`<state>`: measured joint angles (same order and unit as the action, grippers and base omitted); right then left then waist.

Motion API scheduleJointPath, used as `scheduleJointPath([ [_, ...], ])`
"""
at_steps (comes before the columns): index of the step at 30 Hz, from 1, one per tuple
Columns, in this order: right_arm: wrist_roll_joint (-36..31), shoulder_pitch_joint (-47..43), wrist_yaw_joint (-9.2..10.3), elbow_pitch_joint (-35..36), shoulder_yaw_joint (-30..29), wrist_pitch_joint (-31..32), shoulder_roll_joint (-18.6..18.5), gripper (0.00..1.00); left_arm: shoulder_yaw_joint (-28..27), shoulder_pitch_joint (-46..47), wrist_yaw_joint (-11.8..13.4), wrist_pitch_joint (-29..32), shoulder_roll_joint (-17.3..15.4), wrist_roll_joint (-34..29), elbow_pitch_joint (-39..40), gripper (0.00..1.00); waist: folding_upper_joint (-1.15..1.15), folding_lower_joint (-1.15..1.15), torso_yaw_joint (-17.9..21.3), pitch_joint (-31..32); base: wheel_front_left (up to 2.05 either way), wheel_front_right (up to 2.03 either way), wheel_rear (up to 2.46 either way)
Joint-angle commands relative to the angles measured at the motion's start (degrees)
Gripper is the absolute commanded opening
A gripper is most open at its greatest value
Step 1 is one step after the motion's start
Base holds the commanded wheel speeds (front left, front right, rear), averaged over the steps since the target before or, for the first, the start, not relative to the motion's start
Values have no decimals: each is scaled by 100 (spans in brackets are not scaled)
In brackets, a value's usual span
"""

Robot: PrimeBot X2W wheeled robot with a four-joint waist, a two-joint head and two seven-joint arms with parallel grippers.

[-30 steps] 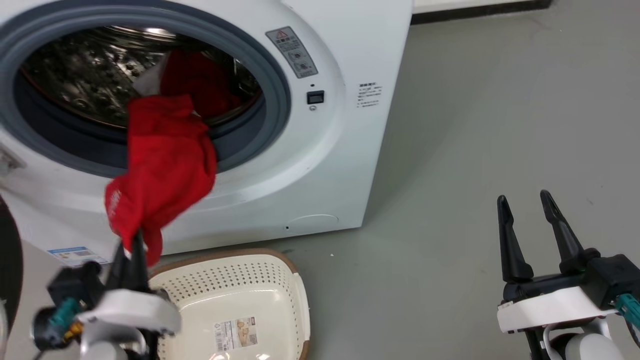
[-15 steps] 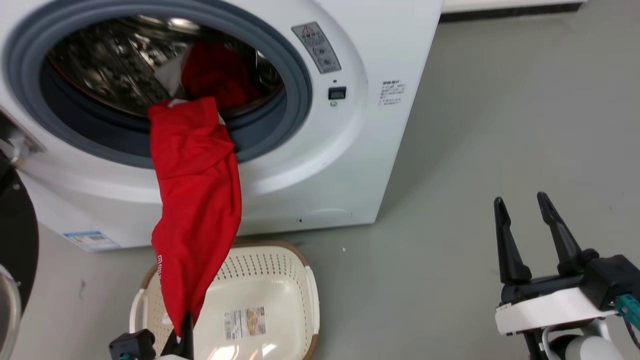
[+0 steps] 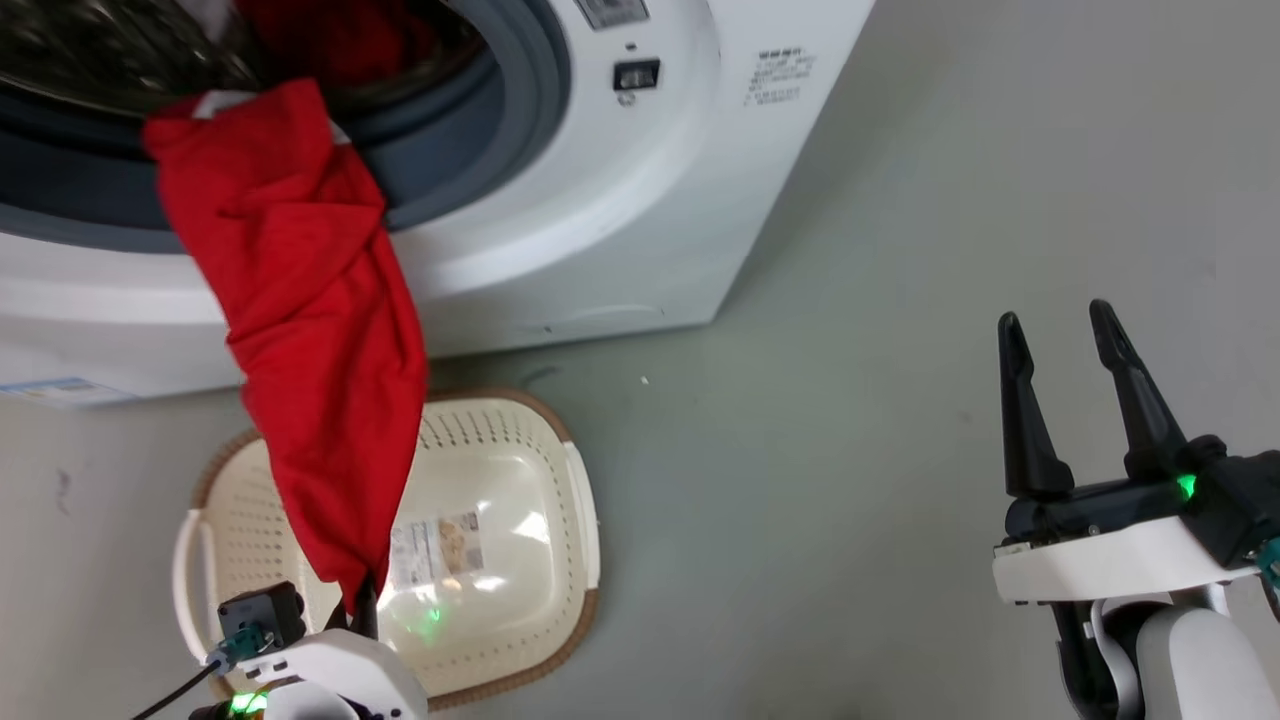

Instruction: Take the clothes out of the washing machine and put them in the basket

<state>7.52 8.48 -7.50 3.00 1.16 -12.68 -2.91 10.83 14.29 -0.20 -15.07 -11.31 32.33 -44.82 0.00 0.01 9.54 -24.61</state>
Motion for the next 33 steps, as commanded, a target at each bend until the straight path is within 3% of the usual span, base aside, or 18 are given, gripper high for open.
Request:
scheduleJointPath([
  [1, -4, 87, 2, -2, 3, -36, 5, 100, -32, 83, -14, -12, 33, -31, -42, 0, 0, -1, 158, -285, 0, 0, 0],
  [18, 87, 701, 2, 83, 51, -207, 5, 100, -492, 1621, -318, -14, -99, -414, -1596, 0, 0, -1, 362, -1840, 0, 0, 0],
  [26, 128, 828, 2, 94, 80, -247, 4, 100, -546, 2278, -396, -11, -206, -365, -2367, 0, 0, -1, 502, -2180, 0, 0, 0],
  [27, 135, 825, 2, 75, 90, -250, 4, 100, -555, 2338, -406, -12, -214, -356, -2429, 24, 0, -1, 513, -2178, 0, 0, 0],
  [28, 145, 823, 2, 56, 94, -250, 5, 100, -530, 2376, -425, -12, -212, -370, -2493, 53, 0, -1, 520, -2168, 0, 0, 0],
  [29, 159, 828, 2, 38, 102, -252, 5, 100, -521, 2384, -430, -12, -210, -367, -2541, 100, 0, -1, 526, -2145, 0, 0, 0],
  [33, 175, 857, 2, 7, 112, -248, 5, 100, -548, 2350, -442, -13, -208, -349, -2647, 100, 0, -1, 521, -1984, 0, 0, 0],
])
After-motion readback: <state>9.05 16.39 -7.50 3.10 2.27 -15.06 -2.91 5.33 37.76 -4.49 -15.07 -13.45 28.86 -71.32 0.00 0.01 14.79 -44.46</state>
